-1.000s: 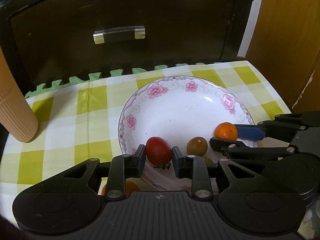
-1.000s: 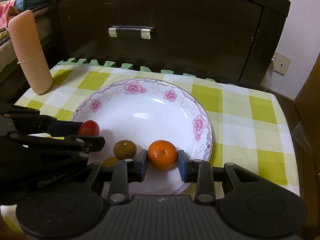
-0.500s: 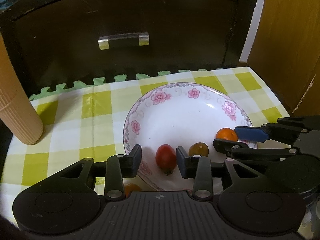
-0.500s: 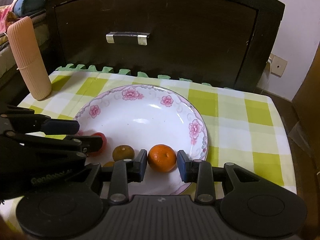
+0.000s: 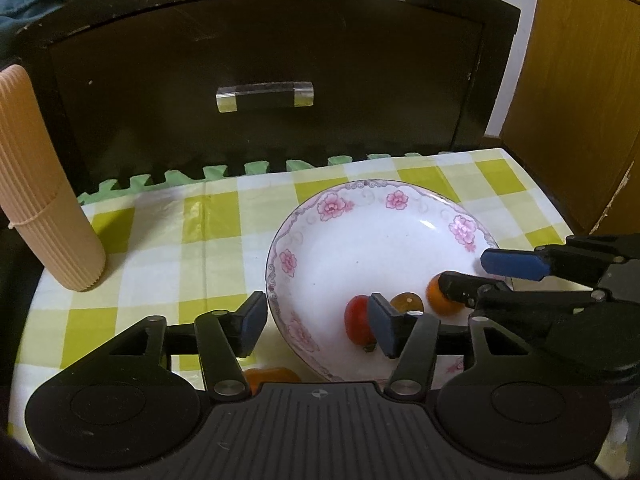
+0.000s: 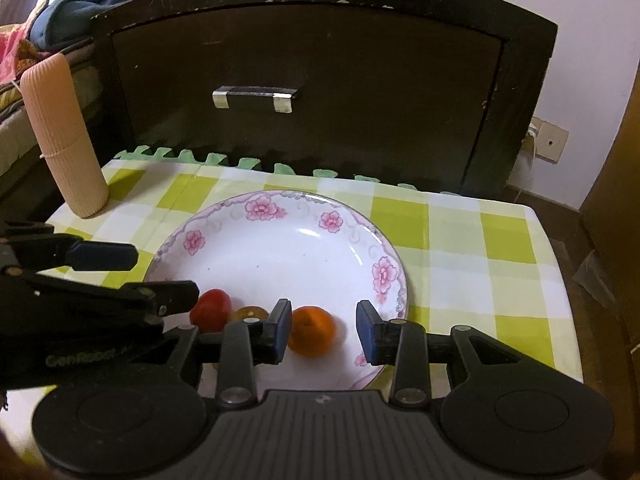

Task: Organize fruits
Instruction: 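Open the left gripper to drop the tomato while the right gripper releases the mandarin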

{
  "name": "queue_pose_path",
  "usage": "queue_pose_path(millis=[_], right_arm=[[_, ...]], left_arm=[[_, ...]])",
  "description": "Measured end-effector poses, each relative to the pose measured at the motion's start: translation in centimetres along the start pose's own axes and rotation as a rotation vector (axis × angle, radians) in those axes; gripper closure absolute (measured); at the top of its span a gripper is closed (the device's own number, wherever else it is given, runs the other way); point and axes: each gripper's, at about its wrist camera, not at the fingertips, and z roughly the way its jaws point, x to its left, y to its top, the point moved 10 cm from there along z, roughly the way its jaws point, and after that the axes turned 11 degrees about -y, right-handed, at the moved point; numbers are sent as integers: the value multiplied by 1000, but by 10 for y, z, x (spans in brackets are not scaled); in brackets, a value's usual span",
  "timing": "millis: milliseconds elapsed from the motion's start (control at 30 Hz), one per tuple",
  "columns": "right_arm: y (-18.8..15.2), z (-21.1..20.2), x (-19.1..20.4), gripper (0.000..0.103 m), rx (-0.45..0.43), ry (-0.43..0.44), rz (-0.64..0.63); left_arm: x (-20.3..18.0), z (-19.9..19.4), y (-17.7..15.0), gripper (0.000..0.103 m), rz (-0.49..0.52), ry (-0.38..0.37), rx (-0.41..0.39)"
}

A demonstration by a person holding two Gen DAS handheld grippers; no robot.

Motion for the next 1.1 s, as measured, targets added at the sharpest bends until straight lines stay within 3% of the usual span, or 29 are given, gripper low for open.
queue_pose_path(millis=[433, 1100], right_arm=[[4, -17, -12, 68, -22, -8, 34], [-28, -65, 18, 68, -5, 62, 17]], left_arm=[[2, -14, -1, 38, 2, 11, -12], [-3, -55, -24, 35, 3, 9, -12]])
